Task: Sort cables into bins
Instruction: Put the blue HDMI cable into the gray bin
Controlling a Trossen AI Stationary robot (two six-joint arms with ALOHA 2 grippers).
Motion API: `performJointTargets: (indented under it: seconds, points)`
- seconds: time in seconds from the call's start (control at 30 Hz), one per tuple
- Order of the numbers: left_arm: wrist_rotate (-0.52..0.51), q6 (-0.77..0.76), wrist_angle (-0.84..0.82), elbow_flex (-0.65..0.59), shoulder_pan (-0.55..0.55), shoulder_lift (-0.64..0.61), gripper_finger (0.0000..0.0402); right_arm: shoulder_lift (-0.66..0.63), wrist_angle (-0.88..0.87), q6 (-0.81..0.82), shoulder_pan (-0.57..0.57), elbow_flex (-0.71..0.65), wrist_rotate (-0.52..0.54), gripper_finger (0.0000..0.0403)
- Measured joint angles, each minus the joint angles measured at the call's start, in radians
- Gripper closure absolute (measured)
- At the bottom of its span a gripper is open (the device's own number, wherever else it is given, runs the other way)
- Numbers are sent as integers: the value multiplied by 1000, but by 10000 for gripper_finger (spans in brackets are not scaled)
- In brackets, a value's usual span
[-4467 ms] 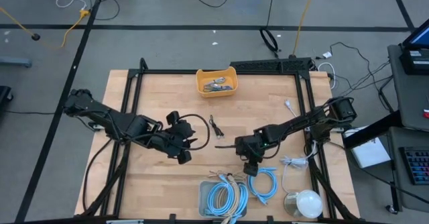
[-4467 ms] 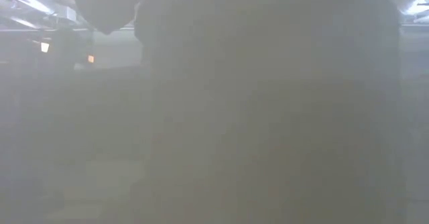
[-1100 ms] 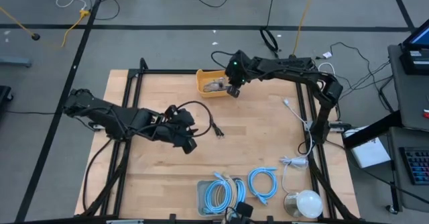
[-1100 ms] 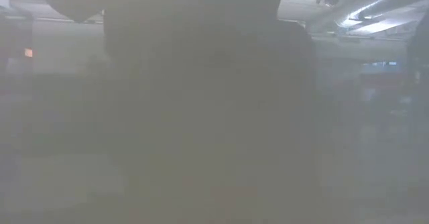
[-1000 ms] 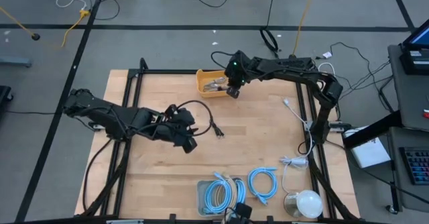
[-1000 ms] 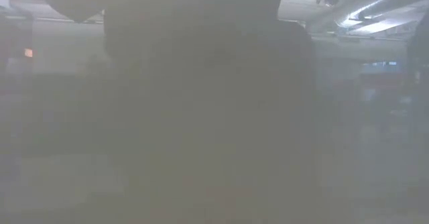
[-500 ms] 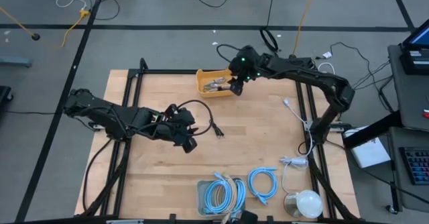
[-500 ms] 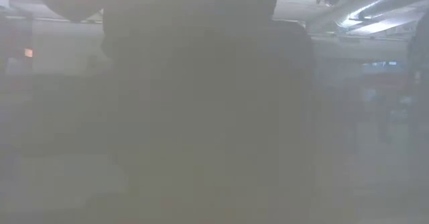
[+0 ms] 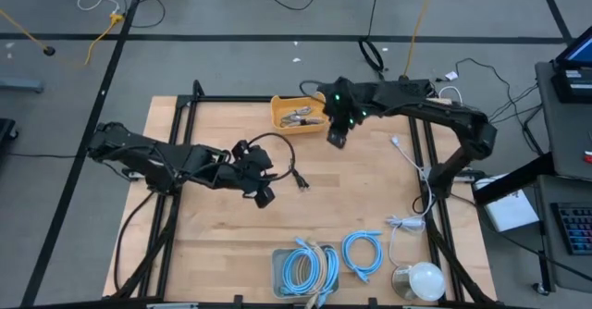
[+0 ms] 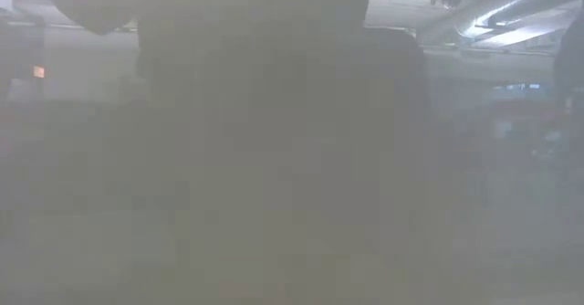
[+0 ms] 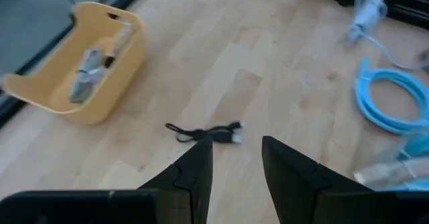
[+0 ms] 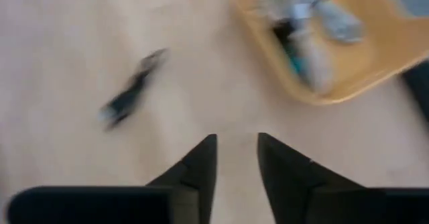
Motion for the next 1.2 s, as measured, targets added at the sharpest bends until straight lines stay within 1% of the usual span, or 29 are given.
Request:
performJointTargets:
  seconds: [0.07, 0.2, 0.27, 0.33, 0.4, 0.43, 0.47, 0.53, 0.63, 0.7, 0.77, 0.83, 0.97, 1.0, 1.13, 1.2]
  points:
    - [31, 13, 1, 0, -2, 0, 270, -37, -38, 27, 63, -1, -37, 334]
    - [45, 22, 0, 0, -23, 0, 270, -127, -51, 142, 230, -45, -34, 379]
    - [44, 22, -1, 0, -35, 0, 271, -173, -14, 247, 310, -80, 0, 395]
    - [44, 25, -1, 0, -49, 0, 271, -216, 46, 356, 390, -137, 56, 400]
    - [44, 33, -1, 0, -60, 0, 271, -235, 134, 445, 455, -209, 109, 398]
    - [44, 41, 0, 0, -64, 0, 271, -238, 183, 483, 481, -248, 117, 394]
    - [43, 43, 0, 0, -66, 0, 271, -239, 233, 522, 500, -289, 112, 389]
    - [47, 44, -1, 0, -68, 0, 270, -232, 336, 600, 530, -365, 68, 374]
    - [93, 68, -7, 0, -62, 0, 270, -217, 478, 717, 565, -469, 10, 347]
    - [106, 78, -21, 0, -61, 0, 270, -213, 547, 774, 580, -519, 7, 328]
    - [109, 79, -36, -3, -57, 0, 270, -214, 597, 795, 588, -548, 11, 313]
    - [122, 73, -42, -4, -56, 0, 270, -214, 577, 793, 596, -552, -2, 304]
    - [145, 63, -42, -4, -66, 0, 270, -227, 486, 778, 671, -552, -134, 296]
    - [148, 59, -42, -4, -73, 0, 270, -232, 449, 783, 697, -552, -149, 297]
    - [148, 53, -45, -4, -98, 0, 270, -258, 300, 812, 779, -553, -117, 302]
    - [145, 47, -45, -4, -105, 0, 270, -268, 260, 825, 805, -552, -98, 306]
